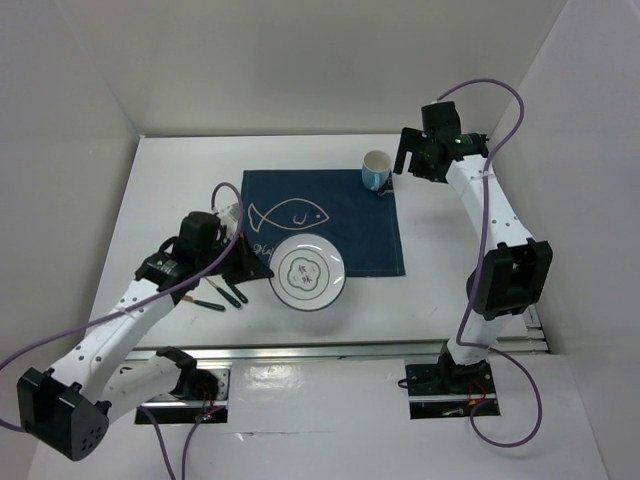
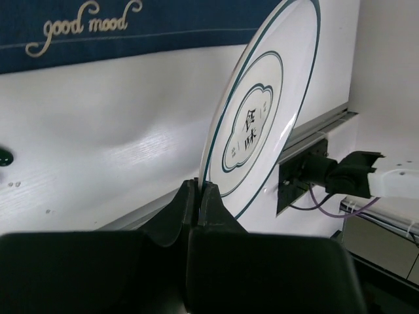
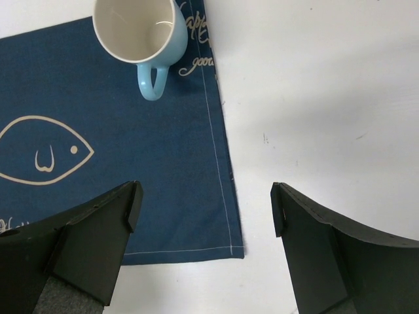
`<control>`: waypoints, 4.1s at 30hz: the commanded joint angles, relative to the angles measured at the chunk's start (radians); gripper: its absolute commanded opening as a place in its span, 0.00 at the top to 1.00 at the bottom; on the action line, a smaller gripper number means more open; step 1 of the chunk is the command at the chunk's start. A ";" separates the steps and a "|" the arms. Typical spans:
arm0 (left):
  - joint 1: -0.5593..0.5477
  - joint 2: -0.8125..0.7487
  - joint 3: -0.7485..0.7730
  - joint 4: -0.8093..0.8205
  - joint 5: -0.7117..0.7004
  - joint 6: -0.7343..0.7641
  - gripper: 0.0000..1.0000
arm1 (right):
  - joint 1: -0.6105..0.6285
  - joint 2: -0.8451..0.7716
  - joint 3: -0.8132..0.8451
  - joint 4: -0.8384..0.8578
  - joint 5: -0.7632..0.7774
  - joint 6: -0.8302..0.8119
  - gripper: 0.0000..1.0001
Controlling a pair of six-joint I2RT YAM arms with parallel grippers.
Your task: Set the dinner table for one person
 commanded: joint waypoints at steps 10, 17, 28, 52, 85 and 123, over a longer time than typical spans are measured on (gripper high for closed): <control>0.094 0.388 0.265 0.299 0.035 -0.039 1.00 | -0.014 -0.150 -0.048 0.006 0.046 0.013 0.08; 0.153 0.693 0.363 0.493 0.145 -0.060 1.00 | -0.033 -0.205 -0.109 -0.017 0.010 0.034 0.08; 0.185 0.960 0.511 0.525 0.227 -0.085 1.00 | -0.033 -0.225 -0.152 -0.035 0.022 0.045 0.08; 0.127 0.895 0.782 -0.036 -0.216 0.156 0.00 | 0.059 -0.174 -0.054 -0.034 -0.095 0.005 0.08; 0.536 0.192 0.709 -0.556 -0.468 0.153 0.00 | 0.952 0.658 0.306 0.290 -0.158 0.022 0.45; 0.545 0.210 0.757 -0.529 -0.450 0.181 0.00 | 0.963 0.608 0.484 0.133 0.046 0.006 0.94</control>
